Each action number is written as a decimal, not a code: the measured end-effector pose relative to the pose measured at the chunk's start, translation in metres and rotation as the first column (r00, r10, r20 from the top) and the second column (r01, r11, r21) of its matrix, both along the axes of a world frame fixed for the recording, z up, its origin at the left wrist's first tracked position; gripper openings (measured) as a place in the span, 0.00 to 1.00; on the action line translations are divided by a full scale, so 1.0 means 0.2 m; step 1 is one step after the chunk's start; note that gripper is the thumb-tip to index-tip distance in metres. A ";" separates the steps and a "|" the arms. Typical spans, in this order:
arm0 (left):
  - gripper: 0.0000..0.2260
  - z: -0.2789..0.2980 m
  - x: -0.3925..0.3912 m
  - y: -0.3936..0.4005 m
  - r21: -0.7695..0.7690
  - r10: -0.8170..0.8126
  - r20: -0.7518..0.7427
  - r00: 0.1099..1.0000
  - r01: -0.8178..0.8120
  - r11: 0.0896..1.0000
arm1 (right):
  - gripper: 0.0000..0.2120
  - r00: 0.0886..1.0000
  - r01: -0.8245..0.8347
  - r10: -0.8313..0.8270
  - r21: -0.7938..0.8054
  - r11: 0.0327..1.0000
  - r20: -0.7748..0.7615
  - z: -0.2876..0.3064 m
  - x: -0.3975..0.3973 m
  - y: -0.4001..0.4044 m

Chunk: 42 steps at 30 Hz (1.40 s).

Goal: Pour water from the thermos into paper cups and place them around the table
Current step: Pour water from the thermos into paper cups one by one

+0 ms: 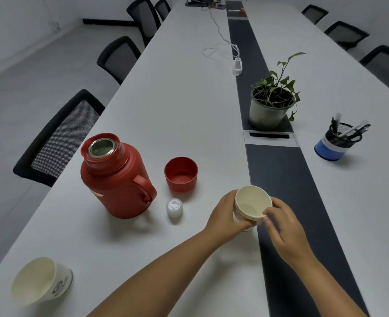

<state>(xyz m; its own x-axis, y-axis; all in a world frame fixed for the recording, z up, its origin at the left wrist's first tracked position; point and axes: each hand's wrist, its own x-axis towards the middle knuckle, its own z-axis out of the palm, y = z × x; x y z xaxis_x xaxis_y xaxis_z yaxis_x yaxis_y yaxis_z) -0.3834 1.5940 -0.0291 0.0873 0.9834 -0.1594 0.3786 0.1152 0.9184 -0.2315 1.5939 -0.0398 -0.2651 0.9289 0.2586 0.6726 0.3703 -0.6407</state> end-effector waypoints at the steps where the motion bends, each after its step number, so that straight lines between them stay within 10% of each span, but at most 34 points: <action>1: 0.30 0.00 0.00 0.00 0.014 -0.016 -0.005 1.000 0.016 1.000 | 0.14 0.998 0.010 -0.010 0.002 1.000 -0.065 0.01 0.00 -0.01; 14: 0.30 0.07 -0.04 -0.16 0.051 0.041 -0.097 0.995 -0.036 0.998 | 0.19 0.939 0.253 -0.191 0.201 0.946 -0.287 0.32 0.06 -0.08; 23: 0.16 -0.27 -0.60 -0.92 0.050 0.174 -0.552 0.816 -0.176 0.983 | 0.34 0.924 -0.163 0.086 -0.181 0.970 -0.372 0.19 -0.46 -0.40; 42: 0.24 -0.56 -0.81 -1.65 0.081 0.362 -0.765 0.533 -0.477 0.875 | 0.37 0.902 -0.429 0.373 -0.358 0.829 -0.216 -0.16 -1.26 -0.73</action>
<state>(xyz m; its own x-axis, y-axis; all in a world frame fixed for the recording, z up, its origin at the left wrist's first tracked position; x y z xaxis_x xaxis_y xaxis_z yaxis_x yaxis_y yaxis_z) -0.5452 1.2642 -0.1406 -0.5342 0.8407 -0.0889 0.7882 0.5334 0.3071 -0.4839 1.4484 -0.0726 -0.6257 0.7790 -0.0406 0.4192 0.2918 -0.8597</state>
